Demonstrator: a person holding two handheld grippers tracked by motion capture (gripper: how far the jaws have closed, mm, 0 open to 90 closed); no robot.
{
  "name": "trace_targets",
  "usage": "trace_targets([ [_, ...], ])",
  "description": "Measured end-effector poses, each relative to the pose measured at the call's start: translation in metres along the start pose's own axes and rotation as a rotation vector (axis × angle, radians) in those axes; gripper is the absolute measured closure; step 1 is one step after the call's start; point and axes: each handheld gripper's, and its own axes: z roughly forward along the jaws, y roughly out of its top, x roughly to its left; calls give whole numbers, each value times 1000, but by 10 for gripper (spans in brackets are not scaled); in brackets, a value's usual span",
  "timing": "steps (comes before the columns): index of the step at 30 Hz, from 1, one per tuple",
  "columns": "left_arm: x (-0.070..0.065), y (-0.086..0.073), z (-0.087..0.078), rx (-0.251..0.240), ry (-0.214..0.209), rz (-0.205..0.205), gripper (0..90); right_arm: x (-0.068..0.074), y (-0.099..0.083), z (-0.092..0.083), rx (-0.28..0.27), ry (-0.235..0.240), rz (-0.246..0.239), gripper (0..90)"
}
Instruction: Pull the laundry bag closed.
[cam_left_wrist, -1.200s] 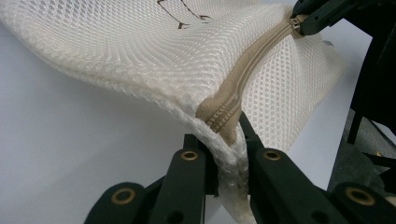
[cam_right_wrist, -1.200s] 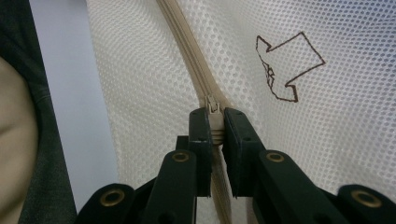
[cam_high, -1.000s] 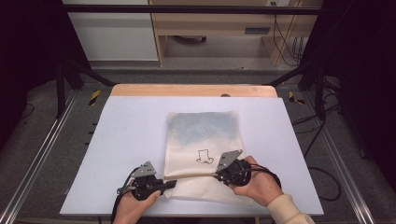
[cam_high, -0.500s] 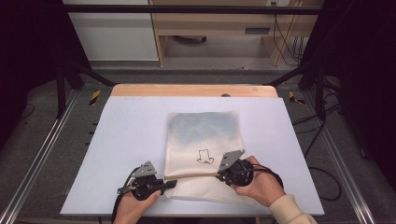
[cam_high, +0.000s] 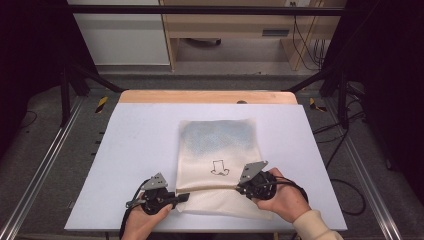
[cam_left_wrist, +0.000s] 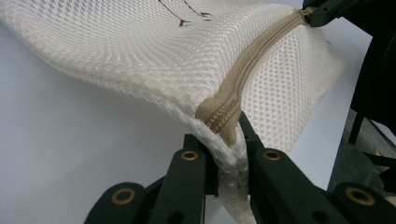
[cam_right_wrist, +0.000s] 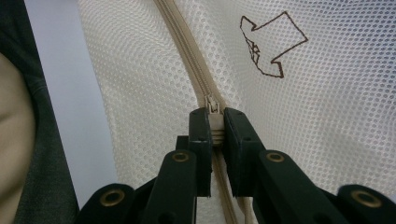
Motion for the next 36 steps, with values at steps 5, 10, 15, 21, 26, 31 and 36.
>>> trace_targets([
  [5, 0, 0, 0, 2, 1, 0, 849, 0, -3, -1, -3, 1, 2, 822],
  [10, 0, 0, 0, 2, 3, 0, 849, -2, -6, -3, 2, -7, 15, 822],
  [15, 0, 0, 0, 3, 3, 1, 849, -3, -9, -4, 0, -8, 18, 822],
  [21, 0, 0, 0, 2, 3, -1, 849, -3, -10, -5, -5, -7, 23, 822],
  [26, 0, 0, 0, 2, 2, 0, 849, -4, -14, -6, -7, -9, 31, 822],
  [31, 0, 0, 1, 1, 1, 1, 850, -4, -15, -7, -8, -11, 34, 822],
  [36, 0, 0, 0, 0, 4, 2, 849, -5, -17, -7, -6, -14, 35, 822],
])
